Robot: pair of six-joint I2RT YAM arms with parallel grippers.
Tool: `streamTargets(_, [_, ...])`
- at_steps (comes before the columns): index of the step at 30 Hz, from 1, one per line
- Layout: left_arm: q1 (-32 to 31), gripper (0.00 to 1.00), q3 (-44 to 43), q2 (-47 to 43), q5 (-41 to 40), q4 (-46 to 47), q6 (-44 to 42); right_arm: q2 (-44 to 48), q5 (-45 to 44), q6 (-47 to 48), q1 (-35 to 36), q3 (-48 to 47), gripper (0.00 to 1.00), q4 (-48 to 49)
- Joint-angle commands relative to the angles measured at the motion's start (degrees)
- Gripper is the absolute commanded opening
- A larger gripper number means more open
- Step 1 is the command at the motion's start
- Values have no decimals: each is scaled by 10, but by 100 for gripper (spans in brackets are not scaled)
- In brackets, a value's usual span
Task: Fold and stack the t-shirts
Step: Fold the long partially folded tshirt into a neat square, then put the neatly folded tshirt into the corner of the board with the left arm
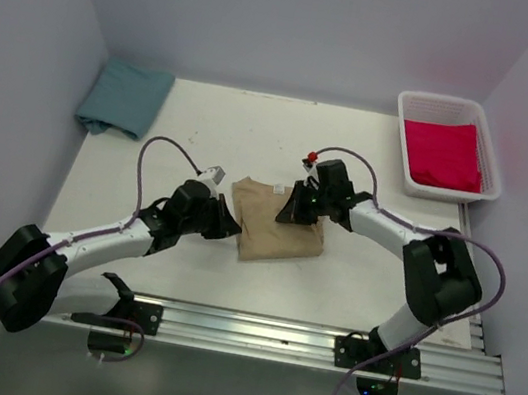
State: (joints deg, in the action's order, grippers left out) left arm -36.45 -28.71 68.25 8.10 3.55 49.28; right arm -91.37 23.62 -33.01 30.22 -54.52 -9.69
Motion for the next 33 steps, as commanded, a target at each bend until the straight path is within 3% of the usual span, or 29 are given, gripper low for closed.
streamTargets(1, [-2,0,5,-13,-14,9,-5,-75,6,-6,-5,-28,0,50])
streamTargets(11, [-1,0,37,-27,-38,8,-12,-252,-103,28,-9,-160,0,24])
streamTargets(16, [1,2,38,17,-159,-30,-26,-257,-118,30,-10,-154,0,21])
streamTargets(17, [1,11,37,27,-184,-34,-26,-253,-122,34,-9,-147,0,20])
streamTargets(19, [3,51,30,49,-235,-34,-23,-250,-125,37,-10,-143,0,14])
streamTargets(21, [8,77,25,61,-257,-28,-23,-244,-125,39,-10,-136,0,14])
streamTargets(25, [33,92,33,77,-214,50,-47,-236,-124,40,-9,-130,0,13])
streamTargets(29, [122,98,53,111,-66,156,-70,-231,-125,44,-10,-127,0,10])
streamTargets(33, [148,99,24,212,11,202,-81,-231,-125,44,-9,-131,0,10])
